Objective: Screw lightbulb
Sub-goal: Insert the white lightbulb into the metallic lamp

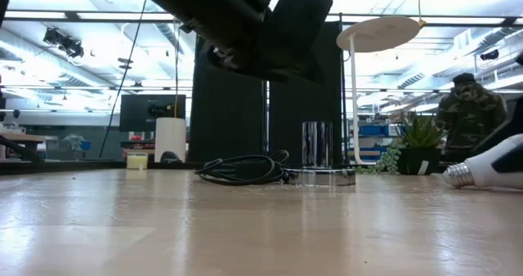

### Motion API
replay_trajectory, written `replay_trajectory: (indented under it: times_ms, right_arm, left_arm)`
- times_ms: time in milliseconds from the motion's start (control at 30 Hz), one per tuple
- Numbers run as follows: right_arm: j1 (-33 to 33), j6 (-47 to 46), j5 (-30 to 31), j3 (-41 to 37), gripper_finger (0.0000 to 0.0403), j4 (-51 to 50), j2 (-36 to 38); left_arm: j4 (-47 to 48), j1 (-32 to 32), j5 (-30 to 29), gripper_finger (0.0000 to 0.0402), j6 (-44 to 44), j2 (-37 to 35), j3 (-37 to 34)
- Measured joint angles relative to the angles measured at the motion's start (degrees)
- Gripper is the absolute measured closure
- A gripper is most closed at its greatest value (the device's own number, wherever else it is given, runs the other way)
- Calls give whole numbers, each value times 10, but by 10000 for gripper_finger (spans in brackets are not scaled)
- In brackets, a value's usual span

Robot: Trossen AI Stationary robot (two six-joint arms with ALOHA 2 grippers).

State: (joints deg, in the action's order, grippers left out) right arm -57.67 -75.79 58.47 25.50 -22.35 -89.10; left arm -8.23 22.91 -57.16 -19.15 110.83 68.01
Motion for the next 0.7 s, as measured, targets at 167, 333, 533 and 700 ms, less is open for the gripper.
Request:
replay_trajectory:
  times_ms: [167,333,533,700]
  right_arm:
    - [-15,-66,34,0,56,1,-63]
    - [-29,-111,49,0,56,13,-103]
    - [-31,-117,50,0,56,50,-122]
    - [-27,-111,46,0,66,52,-117]
  left_arm:
    - [0,2,7,88,-38,0,0]
    - [-5,8,20,88,-40,0,0]
    - [-13,10,23,88,-40,0,0]
    - [-13,10,28,87,-40,0,0]
